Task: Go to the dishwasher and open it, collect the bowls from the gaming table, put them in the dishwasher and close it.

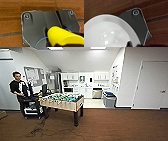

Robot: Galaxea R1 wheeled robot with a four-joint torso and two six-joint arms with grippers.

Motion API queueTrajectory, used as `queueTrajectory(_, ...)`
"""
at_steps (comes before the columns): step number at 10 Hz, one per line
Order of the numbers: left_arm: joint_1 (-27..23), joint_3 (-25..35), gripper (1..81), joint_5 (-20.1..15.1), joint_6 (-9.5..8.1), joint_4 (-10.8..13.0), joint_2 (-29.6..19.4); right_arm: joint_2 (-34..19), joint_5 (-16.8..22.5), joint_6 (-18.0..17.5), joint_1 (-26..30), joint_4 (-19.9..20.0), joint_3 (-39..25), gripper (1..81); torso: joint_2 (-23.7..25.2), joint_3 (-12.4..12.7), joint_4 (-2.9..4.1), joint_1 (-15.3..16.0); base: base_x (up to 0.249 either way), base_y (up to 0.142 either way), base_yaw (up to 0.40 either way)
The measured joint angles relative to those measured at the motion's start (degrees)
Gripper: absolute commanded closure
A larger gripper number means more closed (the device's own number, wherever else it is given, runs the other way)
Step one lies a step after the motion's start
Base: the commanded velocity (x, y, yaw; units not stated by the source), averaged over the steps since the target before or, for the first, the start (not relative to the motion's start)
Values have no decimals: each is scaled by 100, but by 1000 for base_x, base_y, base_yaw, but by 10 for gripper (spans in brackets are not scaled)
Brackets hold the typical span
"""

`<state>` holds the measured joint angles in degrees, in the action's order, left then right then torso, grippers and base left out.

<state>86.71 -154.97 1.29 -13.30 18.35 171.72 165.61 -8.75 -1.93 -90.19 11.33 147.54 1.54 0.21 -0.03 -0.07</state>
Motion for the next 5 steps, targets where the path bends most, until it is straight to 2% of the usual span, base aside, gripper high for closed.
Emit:
queueTrajectory(2,0,0,811,0,-1,0,0,2,-1,0,0,0,0,811,0,0,0,0,0,0,0)
queueTrajectory(5,68,0,811,-6,-1,0,-2,11,5,2,-83,-2,0,811,7,4,0,-4,88,0,0)
